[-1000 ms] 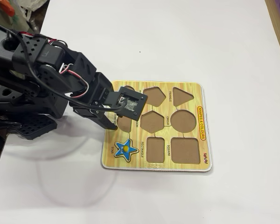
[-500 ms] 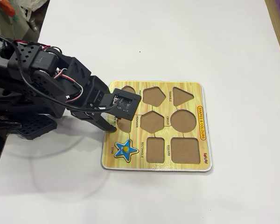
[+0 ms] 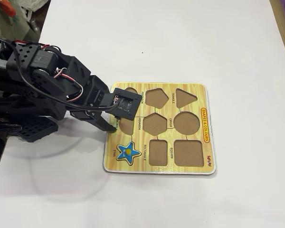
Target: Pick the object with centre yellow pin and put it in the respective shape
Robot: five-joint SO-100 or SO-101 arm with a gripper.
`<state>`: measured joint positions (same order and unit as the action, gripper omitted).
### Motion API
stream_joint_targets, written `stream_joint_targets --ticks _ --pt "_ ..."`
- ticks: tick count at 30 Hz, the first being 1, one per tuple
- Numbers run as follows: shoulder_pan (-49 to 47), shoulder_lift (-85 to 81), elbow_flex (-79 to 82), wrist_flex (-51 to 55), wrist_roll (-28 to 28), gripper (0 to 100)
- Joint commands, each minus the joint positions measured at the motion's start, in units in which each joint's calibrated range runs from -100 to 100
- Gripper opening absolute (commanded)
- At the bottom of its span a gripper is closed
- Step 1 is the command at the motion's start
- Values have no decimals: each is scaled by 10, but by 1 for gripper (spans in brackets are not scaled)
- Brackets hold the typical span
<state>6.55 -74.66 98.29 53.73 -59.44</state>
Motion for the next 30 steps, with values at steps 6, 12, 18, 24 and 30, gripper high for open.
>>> stream_joint_targets --ticks 6,12,18,24,30 --pt "-7 3 5 13 4 12" --pt "-7 1 5 12 4 12" --pt "-6 0 5 12 0 12" --pt "-6 6 5 12 4 12" --pt "-6 6 5 12 4 12"
